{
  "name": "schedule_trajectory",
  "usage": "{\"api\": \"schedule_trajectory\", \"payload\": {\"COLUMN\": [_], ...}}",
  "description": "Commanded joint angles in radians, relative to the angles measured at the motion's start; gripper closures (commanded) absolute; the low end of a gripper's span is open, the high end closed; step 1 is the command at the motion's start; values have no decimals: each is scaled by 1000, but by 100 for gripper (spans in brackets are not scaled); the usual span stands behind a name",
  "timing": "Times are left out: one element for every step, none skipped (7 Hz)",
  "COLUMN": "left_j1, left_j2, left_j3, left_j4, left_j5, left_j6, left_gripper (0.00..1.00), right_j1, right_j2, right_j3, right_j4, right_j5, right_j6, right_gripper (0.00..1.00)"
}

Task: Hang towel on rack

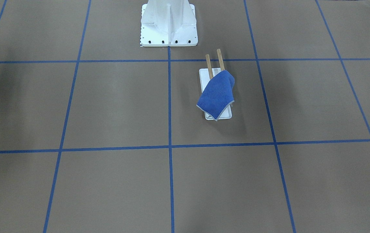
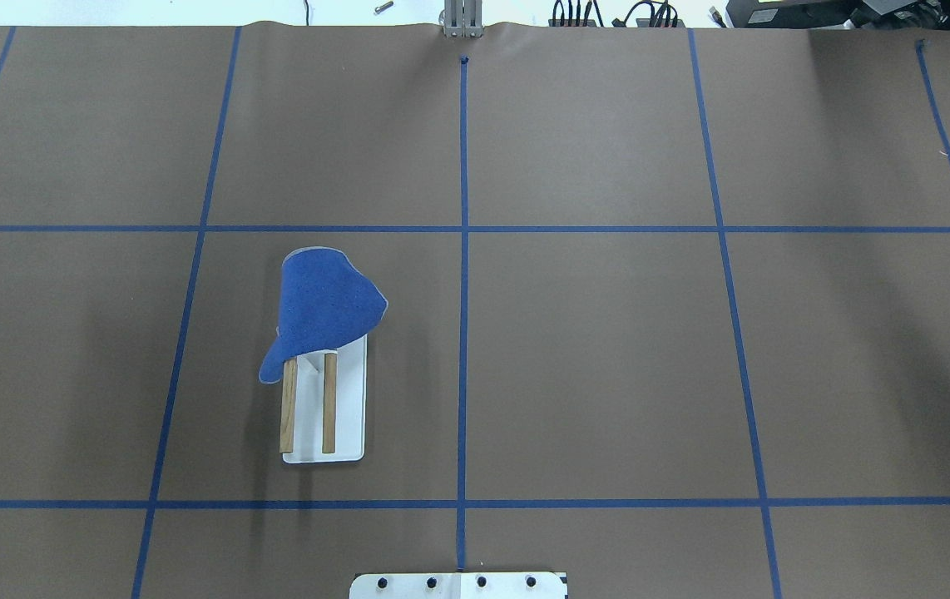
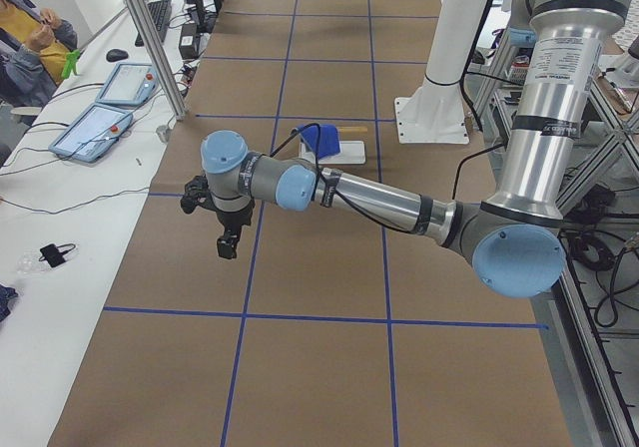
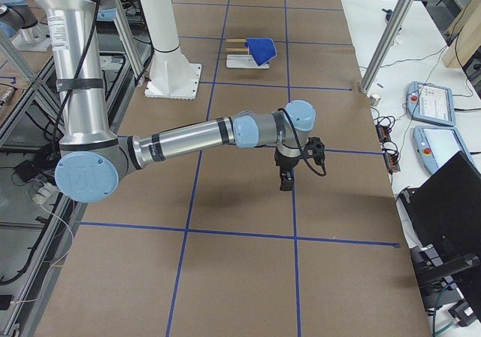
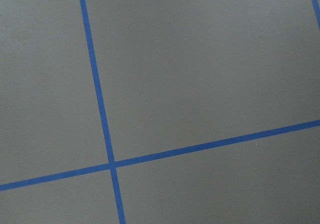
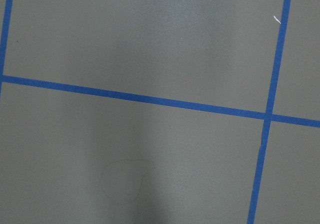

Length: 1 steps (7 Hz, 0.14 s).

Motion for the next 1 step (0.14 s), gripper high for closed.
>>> {"api": "schedule_trajectory", "payload": {"left_j1": [0], "left_j2": [-5], "left_j3": [-6], "left_j4": [-3], "left_j5": [0], "left_j6": [-1], "left_gripper": [2], "right_j1": [0], "right_j2": [3], "right_j3": [12], "right_j4": [3], "right_j5": [-1], "right_j6": [0], "right_gripper": [0]}}
